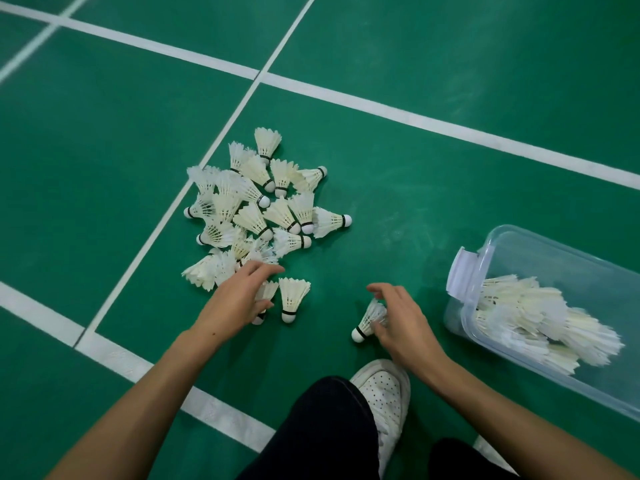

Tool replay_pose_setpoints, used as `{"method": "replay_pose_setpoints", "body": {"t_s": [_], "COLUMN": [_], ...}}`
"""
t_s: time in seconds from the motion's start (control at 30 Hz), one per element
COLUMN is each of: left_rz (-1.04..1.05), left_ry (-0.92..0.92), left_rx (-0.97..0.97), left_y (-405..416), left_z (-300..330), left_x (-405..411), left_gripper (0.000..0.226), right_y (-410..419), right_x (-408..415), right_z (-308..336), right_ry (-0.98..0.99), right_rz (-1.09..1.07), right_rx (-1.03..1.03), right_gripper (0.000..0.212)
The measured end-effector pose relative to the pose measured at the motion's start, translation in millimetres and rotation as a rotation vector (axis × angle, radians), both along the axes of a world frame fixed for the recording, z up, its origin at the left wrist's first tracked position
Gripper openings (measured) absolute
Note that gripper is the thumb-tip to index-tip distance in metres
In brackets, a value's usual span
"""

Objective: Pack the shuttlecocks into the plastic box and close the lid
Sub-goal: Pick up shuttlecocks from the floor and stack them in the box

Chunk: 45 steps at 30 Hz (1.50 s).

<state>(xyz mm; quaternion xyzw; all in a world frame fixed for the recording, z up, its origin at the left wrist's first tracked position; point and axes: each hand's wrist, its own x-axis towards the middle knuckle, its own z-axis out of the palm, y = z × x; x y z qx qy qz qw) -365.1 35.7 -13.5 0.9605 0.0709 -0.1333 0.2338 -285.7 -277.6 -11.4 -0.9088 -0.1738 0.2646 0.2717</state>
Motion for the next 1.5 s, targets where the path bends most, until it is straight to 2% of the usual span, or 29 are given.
{"method": "replay_pose_setpoints", "body": {"t_s": [0.13,0.3,0.37,0.43,0.53,0.6,0.67,0.77,0.83,0.97,1.1,1.27,1.37,1.5], "left_rz": [-0.019,-0.003,0.022,-0.017,-0.143,-0.251,-0.31,-0.337,-0.33,-0.257,-0.21,-0.256,-0.329,-0.444], "left_ry": [0.048,0.049,0.033,0.05,0.129,0.195,0.267,0.298,0.267,0.158,-0.055,-0.272,-0.298,-0.309], "left_rx": [-0.077,-0.07,-0.076,-0.053,-0.071,0.001,0.082,0.142,0.102,-0.12,-0.26,-0.309,-0.347,-0.385], "left_y": [-3,-16,-21,-28,-45,-61,-76,-89,-92,-94,-117,-171,-201,-234], "left_z": [-6,-13,-10,-4,14,19,16,7,4,23,72,127,142,133], "left_x": [16,27,28,28,29,32,39,48,52,63,87,120,136,152], "left_gripper": [0.058,0.019,0.013,0.024,0.063,0.077,0.073,0.042,0.03,0.037,0.03,0.036,0.042,0.038], "right_y": [4,0,-3,-7,-14,-17,-19,-18,-20,-36,-72,-133,-172,-210], "right_x": [6,8,10,12,12,10,9,5,3,0,9,25,34,29], "right_z": [0,7,12,18,22,20,18,17,23,54,97,133,138,125], "right_ry": [0.0,0.015,0.009,-0.011,-0.027,-0.019,-0.011,-0.015,-0.041,-0.15,-0.312,-0.378,-0.342,-0.26], "right_rz": [0.022,0.006,-0.001,-0.008,-0.024,-0.028,-0.028,-0.023,-0.008,0.031,-0.006,-0.283,-0.473,-0.63], "right_rx": [0.046,0.104,0.131,0.152,0.169,0.17,0.166,0.185,0.206,0.269,0.357,0.506,0.564,0.545], "right_gripper": [0.068,0.067,0.067,0.066,0.066,0.066,0.066,0.065,0.065,0.066,0.064,0.055,0.052,0.051]}}
